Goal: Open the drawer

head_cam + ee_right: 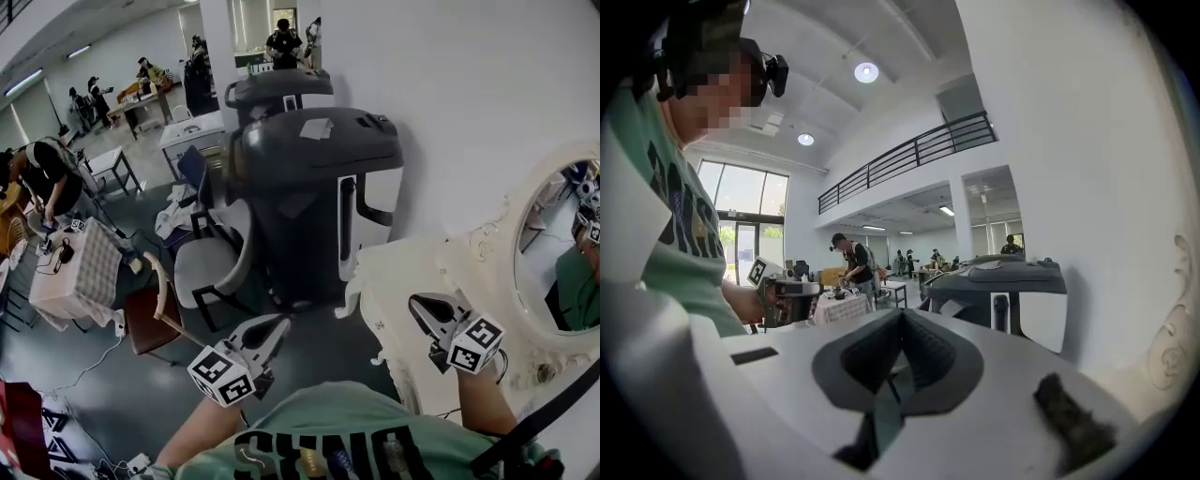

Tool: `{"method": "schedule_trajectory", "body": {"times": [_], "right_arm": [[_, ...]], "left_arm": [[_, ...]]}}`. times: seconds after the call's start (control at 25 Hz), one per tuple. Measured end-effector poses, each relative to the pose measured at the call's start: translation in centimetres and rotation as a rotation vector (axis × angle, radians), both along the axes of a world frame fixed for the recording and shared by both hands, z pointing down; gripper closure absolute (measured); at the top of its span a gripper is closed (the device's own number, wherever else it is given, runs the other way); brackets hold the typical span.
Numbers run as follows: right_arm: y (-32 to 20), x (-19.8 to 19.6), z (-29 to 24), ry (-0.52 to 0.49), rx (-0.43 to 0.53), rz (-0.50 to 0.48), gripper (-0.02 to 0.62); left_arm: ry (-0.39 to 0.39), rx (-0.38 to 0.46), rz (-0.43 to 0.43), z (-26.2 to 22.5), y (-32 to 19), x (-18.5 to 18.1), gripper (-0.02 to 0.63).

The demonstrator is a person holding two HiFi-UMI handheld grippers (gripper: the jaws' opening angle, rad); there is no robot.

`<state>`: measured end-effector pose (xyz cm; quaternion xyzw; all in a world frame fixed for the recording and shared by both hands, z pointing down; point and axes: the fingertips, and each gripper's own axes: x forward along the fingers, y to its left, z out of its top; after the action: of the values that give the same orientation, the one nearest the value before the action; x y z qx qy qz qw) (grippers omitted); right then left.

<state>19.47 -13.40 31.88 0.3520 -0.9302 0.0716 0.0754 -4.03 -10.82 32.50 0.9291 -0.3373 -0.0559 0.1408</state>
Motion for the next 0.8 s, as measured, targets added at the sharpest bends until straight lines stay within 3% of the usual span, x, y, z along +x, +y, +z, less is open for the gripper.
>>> {"method": "schedule_trajectory", "body": {"times": [0.2,0.36,0.52,0.8], "right_arm": [[-0.7,-6.6,0.2,0.029,-0.007,-0.005,0.584],[-1.0,-9.2,1.2,0.039,-0.037,0.011,0.584],[-1.7,-7.8,2.0,0.045,-0.051,0.041,0.584],[-4.4,-0.5,4.4,0.031,-0.078,0.02,0.584]], "left_arm": [[0.015,-0.024,-0.038,2.1,-0.3,-7.8,0.598],[0.015,-0.056,-0.023,4.1,-1.1,-10.1,0.598],[-0.012,-0.08,0.023,5.8,-2.3,-7.9,0.598],[-0.103,-0.163,0.039,10.7,-4.7,1.8,0.598]]}}
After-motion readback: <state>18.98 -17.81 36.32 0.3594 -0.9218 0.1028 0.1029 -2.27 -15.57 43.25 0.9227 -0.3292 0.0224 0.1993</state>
